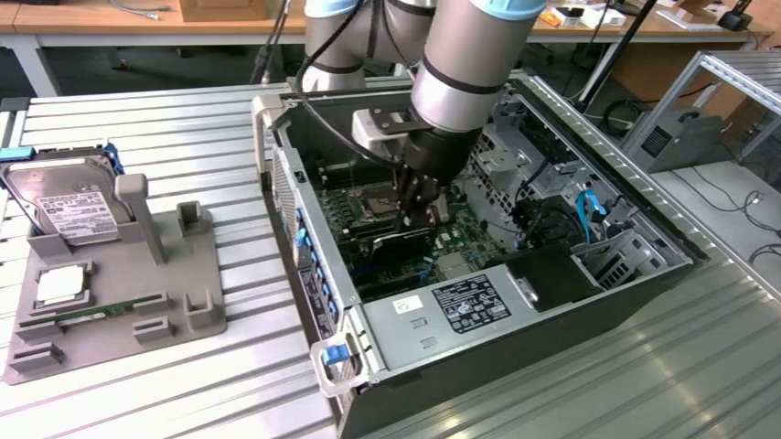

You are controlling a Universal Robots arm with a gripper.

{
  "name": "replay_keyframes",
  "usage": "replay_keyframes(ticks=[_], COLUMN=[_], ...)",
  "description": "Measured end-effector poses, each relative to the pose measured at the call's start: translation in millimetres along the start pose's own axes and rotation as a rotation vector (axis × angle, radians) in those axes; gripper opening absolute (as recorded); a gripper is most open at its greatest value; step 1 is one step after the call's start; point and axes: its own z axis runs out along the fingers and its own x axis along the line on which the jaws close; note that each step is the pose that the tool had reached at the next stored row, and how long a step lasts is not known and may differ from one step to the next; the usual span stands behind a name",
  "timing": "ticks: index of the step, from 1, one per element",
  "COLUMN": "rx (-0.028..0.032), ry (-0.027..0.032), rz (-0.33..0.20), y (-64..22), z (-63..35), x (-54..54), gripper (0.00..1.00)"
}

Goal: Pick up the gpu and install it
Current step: 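Press down on the gpu until it lock into place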

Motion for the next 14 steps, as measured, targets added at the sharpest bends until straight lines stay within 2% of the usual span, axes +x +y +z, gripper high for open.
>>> replay_keyframes(ticks=[2,3,6,10,14], rx=[0.0013,0.0013,0.0012,0.0012,0.0012], ry=[-0.0009,-0.0018,-0.0015,-0.0017,-0.0017], rz=[0.0,0.0,0.0,0.0,0.0], y=[22.8,29.2,35.7,46.0,47.7], z=[1.3,2.3,6.0,8.1,11.3], x=[0.3,0.1,-5.2,-5.1,-4.7], gripper=[0.11,0.11,0.11,0.11,0.11])
